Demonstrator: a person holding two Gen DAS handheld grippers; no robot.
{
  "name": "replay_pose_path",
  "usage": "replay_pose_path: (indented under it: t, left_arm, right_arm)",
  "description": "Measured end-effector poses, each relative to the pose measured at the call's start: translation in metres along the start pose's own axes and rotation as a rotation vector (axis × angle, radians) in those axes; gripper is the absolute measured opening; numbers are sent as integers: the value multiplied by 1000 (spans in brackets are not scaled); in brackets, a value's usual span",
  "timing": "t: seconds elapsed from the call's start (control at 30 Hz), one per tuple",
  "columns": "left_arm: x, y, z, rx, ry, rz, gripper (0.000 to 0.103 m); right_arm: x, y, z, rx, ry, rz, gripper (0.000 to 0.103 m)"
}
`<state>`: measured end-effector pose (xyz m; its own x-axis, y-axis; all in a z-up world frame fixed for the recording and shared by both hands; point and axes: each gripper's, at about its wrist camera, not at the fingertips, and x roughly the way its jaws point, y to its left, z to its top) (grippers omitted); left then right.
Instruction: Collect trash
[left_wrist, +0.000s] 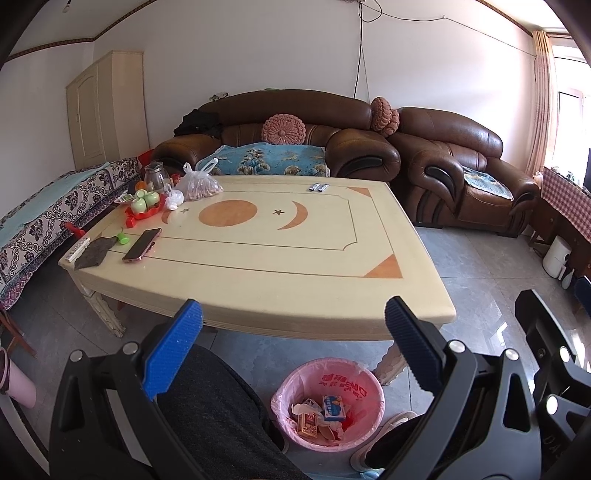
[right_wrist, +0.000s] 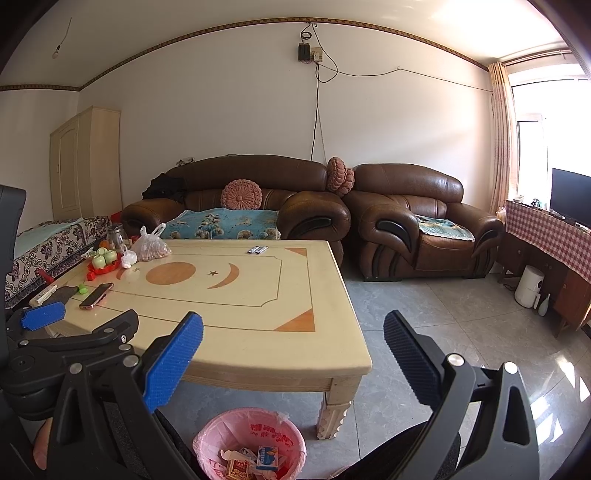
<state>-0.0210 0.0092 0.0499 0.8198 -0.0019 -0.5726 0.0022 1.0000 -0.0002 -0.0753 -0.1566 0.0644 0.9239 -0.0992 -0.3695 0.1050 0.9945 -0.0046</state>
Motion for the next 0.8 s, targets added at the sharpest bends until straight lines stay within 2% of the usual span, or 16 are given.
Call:
replay_pose_path:
  t: [0.2,0.8]
  left_arm:
    - [-4,-1,-2,2,-32,22,97]
    - [-7,-2,0,1,-43,34,97]
  right_arm:
    - [0,-1,0,3,5,7,96]
    - [-1,0,0,1,-1,6,96]
